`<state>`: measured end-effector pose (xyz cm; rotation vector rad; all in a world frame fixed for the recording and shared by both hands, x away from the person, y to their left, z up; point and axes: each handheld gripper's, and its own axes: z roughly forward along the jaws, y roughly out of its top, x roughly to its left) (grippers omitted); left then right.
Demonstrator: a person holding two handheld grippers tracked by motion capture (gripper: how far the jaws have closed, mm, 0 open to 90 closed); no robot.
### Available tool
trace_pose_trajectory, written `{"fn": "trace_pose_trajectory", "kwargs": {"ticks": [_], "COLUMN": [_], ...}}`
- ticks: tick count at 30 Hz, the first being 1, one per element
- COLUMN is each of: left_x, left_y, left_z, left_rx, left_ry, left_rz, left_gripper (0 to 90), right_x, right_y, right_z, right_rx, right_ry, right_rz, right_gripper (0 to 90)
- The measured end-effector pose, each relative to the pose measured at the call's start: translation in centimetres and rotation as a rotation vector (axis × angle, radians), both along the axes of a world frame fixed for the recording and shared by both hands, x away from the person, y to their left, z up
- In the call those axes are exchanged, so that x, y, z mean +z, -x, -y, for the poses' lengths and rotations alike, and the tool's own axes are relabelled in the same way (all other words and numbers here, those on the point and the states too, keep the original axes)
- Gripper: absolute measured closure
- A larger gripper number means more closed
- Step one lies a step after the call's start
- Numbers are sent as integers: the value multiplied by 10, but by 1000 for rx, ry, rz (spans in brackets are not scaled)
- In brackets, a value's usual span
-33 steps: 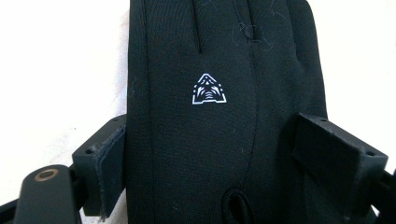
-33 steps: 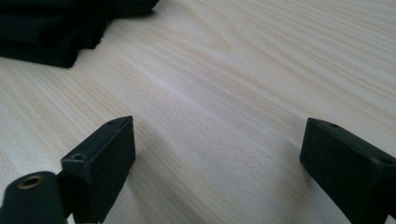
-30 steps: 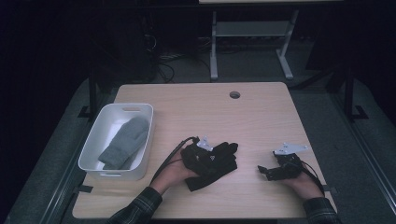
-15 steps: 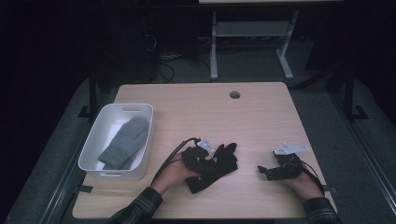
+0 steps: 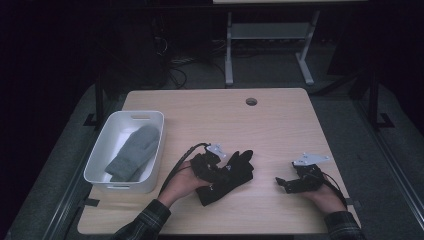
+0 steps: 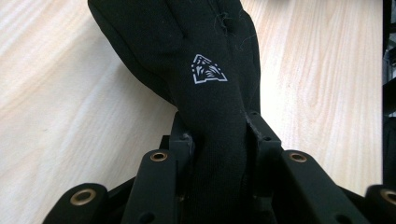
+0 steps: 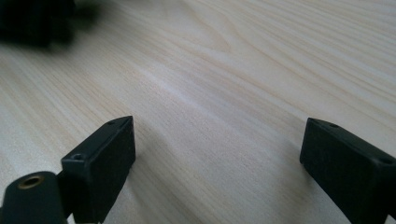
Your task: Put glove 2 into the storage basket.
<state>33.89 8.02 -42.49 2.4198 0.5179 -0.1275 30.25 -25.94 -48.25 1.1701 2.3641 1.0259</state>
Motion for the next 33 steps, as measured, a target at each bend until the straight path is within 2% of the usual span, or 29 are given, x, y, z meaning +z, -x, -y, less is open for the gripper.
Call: {"fn": "trace_pose_trajectory", "kwargs": {"ticks": [5,12,15,19,29,33], "left_x": [17,40,50,62,84,91], "left_y": [-3,-6,-7,-8,-12,-13], "left_z": [-9,-21,-28,-38,-75,-89], "left_rx": [27,47,70,93,178,197], "left_ry": [36,51,72,75,102,99], "left_rz": [5,24,34,46,70,78], "left_gripper": [679,679,679,678,679,679], "right_x": [0,0,0,0,0,0], "right_y": [0,0,0,0,0,0], "right_z": [0,0,0,0,0,0], "right_rx": [0,-2,-3,-2,-2,-2], "right_ry": [0,-1,-1,-1,-1,-1], "right_rz": [0,-1,-1,-1,0,0], "right_gripper": [103,103,103,103,103,103]}}
